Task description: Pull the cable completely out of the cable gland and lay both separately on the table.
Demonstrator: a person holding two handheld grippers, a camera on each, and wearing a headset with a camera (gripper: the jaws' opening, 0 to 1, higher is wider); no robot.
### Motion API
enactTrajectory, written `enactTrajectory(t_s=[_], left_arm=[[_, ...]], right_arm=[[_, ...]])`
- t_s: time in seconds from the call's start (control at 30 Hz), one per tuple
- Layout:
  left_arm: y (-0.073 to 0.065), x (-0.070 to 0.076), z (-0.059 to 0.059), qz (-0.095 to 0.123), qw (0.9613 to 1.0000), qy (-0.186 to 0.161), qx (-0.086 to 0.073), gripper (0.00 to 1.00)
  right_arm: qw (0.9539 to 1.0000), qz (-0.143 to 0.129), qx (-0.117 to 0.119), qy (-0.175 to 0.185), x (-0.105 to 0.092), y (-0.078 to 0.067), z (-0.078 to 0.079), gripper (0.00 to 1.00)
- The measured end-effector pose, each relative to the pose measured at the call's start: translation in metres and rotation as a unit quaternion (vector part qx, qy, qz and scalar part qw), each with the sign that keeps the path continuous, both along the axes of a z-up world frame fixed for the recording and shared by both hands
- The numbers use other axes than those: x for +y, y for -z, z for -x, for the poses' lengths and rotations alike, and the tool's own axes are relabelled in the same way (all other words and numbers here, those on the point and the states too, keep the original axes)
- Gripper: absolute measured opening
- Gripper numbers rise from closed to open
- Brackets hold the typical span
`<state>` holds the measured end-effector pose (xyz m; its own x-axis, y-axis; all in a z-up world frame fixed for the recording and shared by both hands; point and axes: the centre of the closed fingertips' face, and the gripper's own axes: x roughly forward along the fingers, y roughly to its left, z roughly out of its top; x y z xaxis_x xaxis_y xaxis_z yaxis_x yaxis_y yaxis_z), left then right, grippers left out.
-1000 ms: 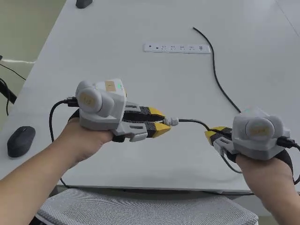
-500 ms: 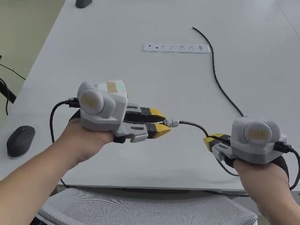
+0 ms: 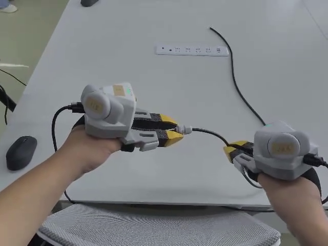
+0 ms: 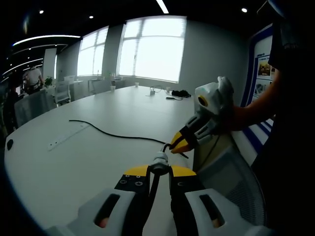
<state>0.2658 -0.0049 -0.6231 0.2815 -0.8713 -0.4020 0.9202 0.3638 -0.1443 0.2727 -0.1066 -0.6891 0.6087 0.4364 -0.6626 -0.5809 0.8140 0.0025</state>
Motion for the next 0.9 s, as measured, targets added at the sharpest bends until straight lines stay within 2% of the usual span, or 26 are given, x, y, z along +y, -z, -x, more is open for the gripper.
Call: enactTrajectory(t_s=[0.1,0.17,0.23,0.27,0.33,0.37,0.4,0.47,0.6,0.8,0.9], left_arm=[[0.0,0.0,0.0,-0.001,1.0,0.003,0.001,0.15],[0.002,0.0,0.001,-0.003,1.0,0.005,0.003,0.15],[0.002,0.0,0.001,-0.003,1.0,0.006,0.005,0.15],[0.002,0.0,0.001,-0.003,1.0,0.006,0.006,0.15],[0.003,0.0,0.001,-0.004,0.9999,0.007,0.006,0.15],[0.003,0.0,0.001,-0.004,0.9999,0.007,0.007,0.15],[0.003,0.001,0.0,-0.004,0.9999,0.007,0.008,0.15],[0.003,0.001,0.0,-0.005,0.9999,0.007,0.008,0.15],[0.004,0.002,0.001,-0.005,0.9999,0.009,0.011,0.15],[0.006,0.002,0.002,-0.008,0.9998,0.013,0.012,0.15],[0.006,0.002,0.002,-0.008,0.9998,0.014,0.012,0.15]], right_arm=[[1.0,0.001,0.002,-0.009,0.001,-0.004,0.003,0.09],[0.9994,0.002,-0.003,-0.033,0.004,-0.011,0.005,0.12],[0.9983,0.022,-0.026,-0.047,0.003,-0.023,0.001,0.14],[0.9976,0.019,-0.031,-0.059,0.007,-0.028,0.001,0.16],[0.997,0.025,-0.022,-0.07,0.013,-0.032,0.001,0.23],[0.9945,0.033,-0.041,-0.091,0.018,-0.039,-0.003,0.24],[0.9931,0.039,-0.047,-0.1,0.021,-0.042,-0.004,0.23],[0.9889,0.054,-0.054,-0.127,0.031,-0.047,-0.006,0.25],[0.9825,0.06,-0.065,-0.164,0.051,-0.054,-0.006,0.24],[0.9683,0.091,-0.077,-0.219,0.074,-0.048,-0.004,0.22],[0.9649,0.1,-0.079,-0.23,0.08,-0.044,-0.004,0.18]])
